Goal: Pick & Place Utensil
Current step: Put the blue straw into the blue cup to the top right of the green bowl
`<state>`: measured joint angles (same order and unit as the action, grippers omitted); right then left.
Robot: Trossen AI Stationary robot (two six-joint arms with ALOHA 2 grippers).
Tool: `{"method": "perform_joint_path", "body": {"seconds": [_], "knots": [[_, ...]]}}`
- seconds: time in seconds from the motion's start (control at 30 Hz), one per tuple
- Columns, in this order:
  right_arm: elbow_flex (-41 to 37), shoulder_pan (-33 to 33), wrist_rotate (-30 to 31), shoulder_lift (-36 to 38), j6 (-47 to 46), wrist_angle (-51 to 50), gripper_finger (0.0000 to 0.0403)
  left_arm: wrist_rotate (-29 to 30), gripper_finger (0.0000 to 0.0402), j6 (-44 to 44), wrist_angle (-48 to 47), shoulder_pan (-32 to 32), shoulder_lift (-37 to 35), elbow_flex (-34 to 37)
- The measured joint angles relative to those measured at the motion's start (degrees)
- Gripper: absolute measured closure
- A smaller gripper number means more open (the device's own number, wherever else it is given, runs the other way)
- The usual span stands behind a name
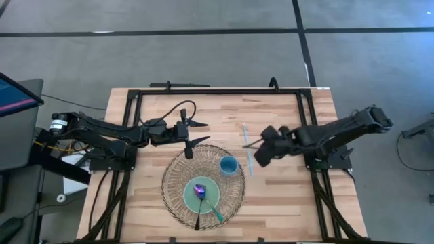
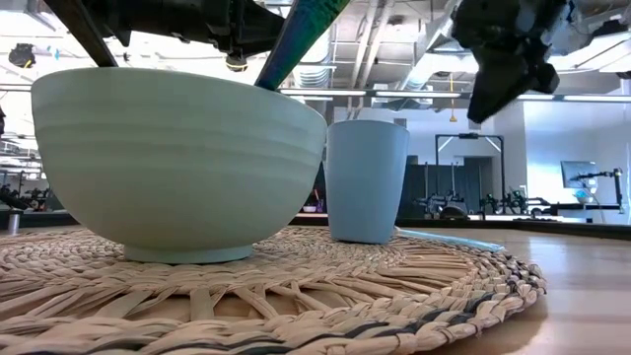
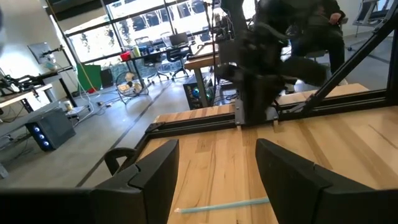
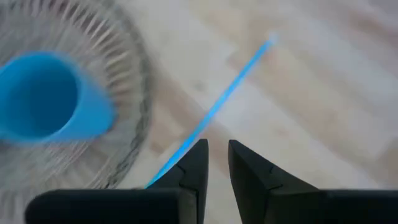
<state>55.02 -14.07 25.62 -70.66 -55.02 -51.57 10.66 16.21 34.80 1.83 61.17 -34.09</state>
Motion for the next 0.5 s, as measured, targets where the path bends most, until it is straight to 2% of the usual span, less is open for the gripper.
{"method": "perform_joint_path", "body": {"seconds": [0.13,0.23,0.33,0.5], "knots": [[-1.39,5.64,1.3,2.49,0.78,0.47,0.0346,0.0,0.0187,0.0,-0.02,0.02,0.0,0.0],[-4.6,10.5,-0.29,2.22,2.84,4.95,0.0346,0.0,0.0187,0.0,-0.02,0.02,0.0,0.0],[-8.21,14.89,-4.18,0.09,3.16,10.59,0.0346,0.0,0.0187,0.0,-0.02,0.02,0.0,0.0],[-11.41,19.94,-6.89,-5.65,6.47,20.85,0.0346,0.0,0.0187,0.0,-0.02,0.02,0.0,0.0]]}}
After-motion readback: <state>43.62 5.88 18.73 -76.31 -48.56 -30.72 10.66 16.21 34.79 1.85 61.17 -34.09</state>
